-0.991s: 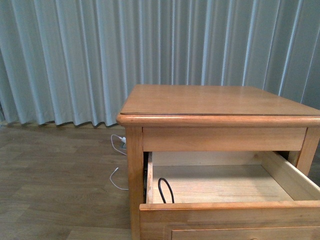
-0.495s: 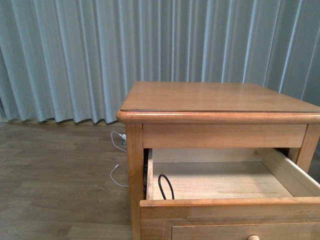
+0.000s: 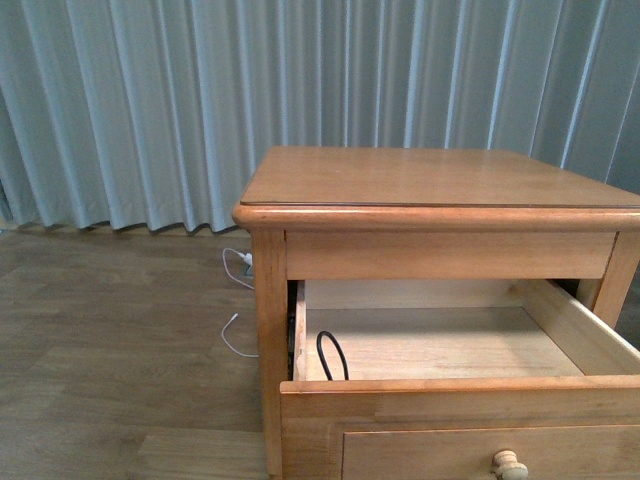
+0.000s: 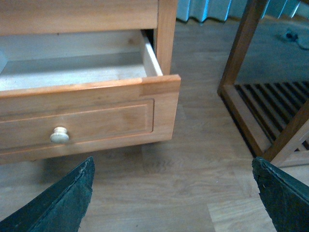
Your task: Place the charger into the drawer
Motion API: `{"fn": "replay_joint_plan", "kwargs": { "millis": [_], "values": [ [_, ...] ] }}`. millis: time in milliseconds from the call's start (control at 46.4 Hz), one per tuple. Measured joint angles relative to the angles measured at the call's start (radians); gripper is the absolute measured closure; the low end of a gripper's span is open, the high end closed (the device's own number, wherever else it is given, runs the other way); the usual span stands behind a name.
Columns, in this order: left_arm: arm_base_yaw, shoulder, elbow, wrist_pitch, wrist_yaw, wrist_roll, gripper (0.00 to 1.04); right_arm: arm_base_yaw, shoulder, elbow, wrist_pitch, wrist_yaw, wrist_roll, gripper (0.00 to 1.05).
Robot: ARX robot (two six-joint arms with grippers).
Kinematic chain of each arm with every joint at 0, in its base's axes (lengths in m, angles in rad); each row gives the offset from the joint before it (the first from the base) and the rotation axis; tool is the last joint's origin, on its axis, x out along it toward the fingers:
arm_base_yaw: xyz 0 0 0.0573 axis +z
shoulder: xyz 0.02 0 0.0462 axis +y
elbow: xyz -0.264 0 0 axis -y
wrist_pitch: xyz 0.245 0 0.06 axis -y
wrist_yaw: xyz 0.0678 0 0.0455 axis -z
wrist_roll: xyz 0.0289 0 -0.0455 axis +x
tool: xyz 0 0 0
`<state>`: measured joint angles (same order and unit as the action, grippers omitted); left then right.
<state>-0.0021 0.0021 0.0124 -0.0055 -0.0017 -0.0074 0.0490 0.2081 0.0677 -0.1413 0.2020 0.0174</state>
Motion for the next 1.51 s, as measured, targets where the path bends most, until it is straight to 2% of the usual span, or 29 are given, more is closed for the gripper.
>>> {"fn": "replay_joint_plan", "kwargs": {
  "millis": [129,280,409,582,948,1508],
  "values": [
    [0.000,0.000,0.000,0.000,0.000,0.002,0.04,-0.031,0.235,0.038,0.101,-0.124,0.003,0.08],
    [0.000,0.000,0.000,0.000,0.000,0.002,0.06,-0.083,0.676,0.080,0.390,-0.236,-0.018,0.08],
    [0.000,0.000,0.000,0.000,0.000,0.002,0.06,-0.079,0.934,0.131,0.554,-0.250,-0.035,0.08],
    [0.000,0.000,0.000,0.000,0.000,0.001,0.06,-0.050,1.178,0.202,0.687,-0.249,-0.043,0.08],
    [0.000,0.000,0.000,0.000,0.000,0.002,0.06,0.013,1.497,0.367,0.822,-0.235,-0.019,0.08],
    [0.000,0.000,0.000,0.000,0.000,0.002,0.06,0.052,1.693,0.526,0.898,-0.201,0.041,0.08]
  ]
}}
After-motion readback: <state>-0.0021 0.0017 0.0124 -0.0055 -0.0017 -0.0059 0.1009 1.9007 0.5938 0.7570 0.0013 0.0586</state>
